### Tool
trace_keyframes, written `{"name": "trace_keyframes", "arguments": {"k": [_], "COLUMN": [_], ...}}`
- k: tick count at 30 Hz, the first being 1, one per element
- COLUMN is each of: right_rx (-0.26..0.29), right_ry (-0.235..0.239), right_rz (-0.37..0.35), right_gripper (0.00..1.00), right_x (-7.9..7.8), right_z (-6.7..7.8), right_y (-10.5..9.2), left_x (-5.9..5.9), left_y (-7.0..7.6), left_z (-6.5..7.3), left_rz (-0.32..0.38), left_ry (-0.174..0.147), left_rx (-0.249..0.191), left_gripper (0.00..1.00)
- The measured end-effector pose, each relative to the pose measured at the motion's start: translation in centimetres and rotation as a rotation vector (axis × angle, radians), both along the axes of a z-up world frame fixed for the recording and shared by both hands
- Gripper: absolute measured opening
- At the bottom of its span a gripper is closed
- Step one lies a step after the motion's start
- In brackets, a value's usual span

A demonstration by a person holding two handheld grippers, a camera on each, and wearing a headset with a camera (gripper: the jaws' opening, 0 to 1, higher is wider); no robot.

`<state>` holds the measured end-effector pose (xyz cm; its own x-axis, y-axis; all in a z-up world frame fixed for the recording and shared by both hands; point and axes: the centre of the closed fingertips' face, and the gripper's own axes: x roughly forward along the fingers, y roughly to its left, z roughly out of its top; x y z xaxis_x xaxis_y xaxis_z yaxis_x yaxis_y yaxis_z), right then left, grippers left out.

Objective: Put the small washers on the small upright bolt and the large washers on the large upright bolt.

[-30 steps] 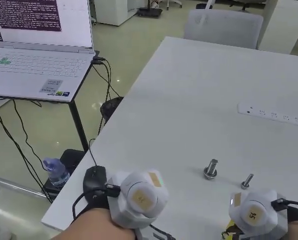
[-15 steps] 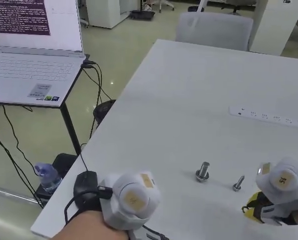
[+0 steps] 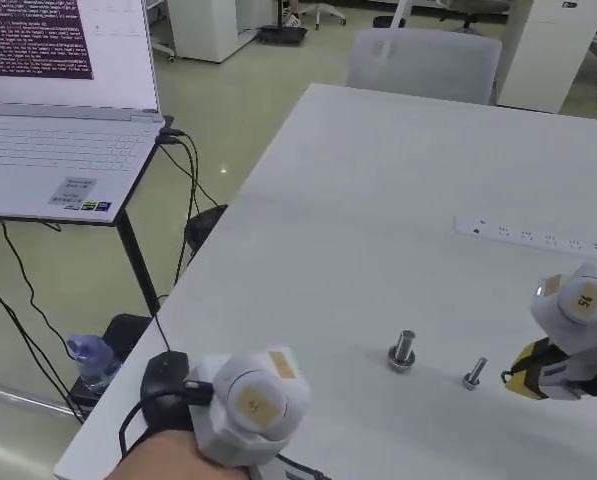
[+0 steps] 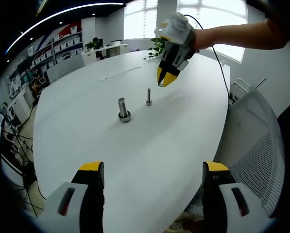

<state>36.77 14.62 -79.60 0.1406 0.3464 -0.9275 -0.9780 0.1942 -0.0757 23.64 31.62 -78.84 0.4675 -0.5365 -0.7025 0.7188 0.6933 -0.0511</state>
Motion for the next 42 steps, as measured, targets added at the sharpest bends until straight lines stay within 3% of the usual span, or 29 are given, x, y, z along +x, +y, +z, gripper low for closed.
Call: {"name": "trace_keyframes", "arguments": {"k": [11, 42], "right_rx": [-0.007, -0.041], "right_ry": [-0.010, 0.020], "right_rz": [0.012, 0.033], "right_gripper": [0.14, 0.14], "right_x": [1.7, 1.9], "right_z": [0.5, -2.4], "right_y": [1.6, 1.7], "left_x": [-0.2, -0.7], "left_y": [0.0, -0.1], "left_z": [-0.4, -0.9], "left_rz": [-0.003, -0.017], "left_ry": [0.020, 0.043], "left_rx": [0.008, 0.011], "left_gripper": [0.80, 0.76]}}
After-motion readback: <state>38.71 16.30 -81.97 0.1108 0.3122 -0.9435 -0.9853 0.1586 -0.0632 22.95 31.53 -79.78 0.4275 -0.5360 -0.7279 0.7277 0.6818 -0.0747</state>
